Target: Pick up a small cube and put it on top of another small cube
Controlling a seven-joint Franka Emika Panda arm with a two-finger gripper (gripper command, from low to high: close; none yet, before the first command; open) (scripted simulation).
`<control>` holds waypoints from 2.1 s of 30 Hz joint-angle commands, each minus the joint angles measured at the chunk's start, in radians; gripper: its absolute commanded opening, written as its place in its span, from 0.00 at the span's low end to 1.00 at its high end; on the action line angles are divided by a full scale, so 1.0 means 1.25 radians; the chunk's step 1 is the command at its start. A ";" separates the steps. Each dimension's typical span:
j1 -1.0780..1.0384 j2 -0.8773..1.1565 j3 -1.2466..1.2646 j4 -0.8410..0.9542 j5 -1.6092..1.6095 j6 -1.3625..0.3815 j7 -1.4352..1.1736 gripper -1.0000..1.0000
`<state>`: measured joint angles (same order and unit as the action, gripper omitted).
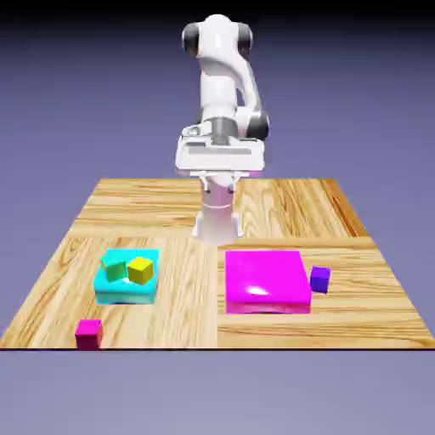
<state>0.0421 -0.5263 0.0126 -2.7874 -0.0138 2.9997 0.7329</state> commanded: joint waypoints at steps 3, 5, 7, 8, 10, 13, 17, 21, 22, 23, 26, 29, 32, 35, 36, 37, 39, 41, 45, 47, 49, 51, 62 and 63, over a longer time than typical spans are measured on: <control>0.060 0.087 0.025 0.045 -0.027 -0.074 -0.016 0.50; 0.100 0.145 0.042 0.075 -0.046 -0.124 -0.027 0.50; 0.140 0.203 0.058 0.105 -0.064 -0.173 -0.038 0.50; 0.160 0.232 0.067 0.120 -0.073 -0.198 -0.043 0.50; 0.200 0.290 0.083 0.150 -0.092 -0.247 -0.054 0.50; 0.260 0.377 0.108 0.195 -0.119 -0.321 -0.070 0.50; 0.339 0.493 0.142 0.254 -0.156 -0.420 -0.091 0.50; 0.419 0.609 0.175 0.314 -0.192 -0.519 -0.113 0.50; 0.439 0.638 0.184 0.329 -0.202 -0.544 -0.118 0.50; 0.440 0.639 0.184 0.330 -0.202 -0.545 -0.118 0.50; 0.450 0.697 0.160 0.322 -0.236 -0.482 -0.094 0.50; 0.460 0.759 0.135 0.315 -0.274 -0.415 -0.067 0.50; 0.455 0.730 0.147 0.318 -0.257 -0.446 -0.079 0.00; 0.441 0.643 0.182 0.329 -0.205 -0.539 -0.116 0.00; 0.460 0.617 0.202 0.350 -0.216 -0.556 -0.104 0.00; 0.467 0.592 0.191 0.363 -0.233 -0.566 -0.114 0.00; 0.447 0.567 0.133 0.359 -0.250 -0.572 -0.166 0.00; 0.427 0.541 0.075 0.356 -0.267 -0.577 -0.218 0.00; 0.387 0.490 -0.041 0.349 -0.302 -0.588 -0.321 0.00; 0.367 0.465 -0.099 0.345 -0.320 -0.594 -0.373 0.00; 0.347 0.439 -0.157 0.341 -0.337 -0.600 -0.425 0.00; 0.327 0.414 -0.215 0.338 -0.355 -0.605 -0.477 0.00; 0.198 0.312 -0.533 0.293 -0.425 -0.619 -0.759 0.00; 0.185 0.304 -0.562 0.287 -0.430 -0.620 -0.785 0.00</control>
<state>0.2741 -0.1462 -0.6904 -2.4282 -0.5500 2.2241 -0.2489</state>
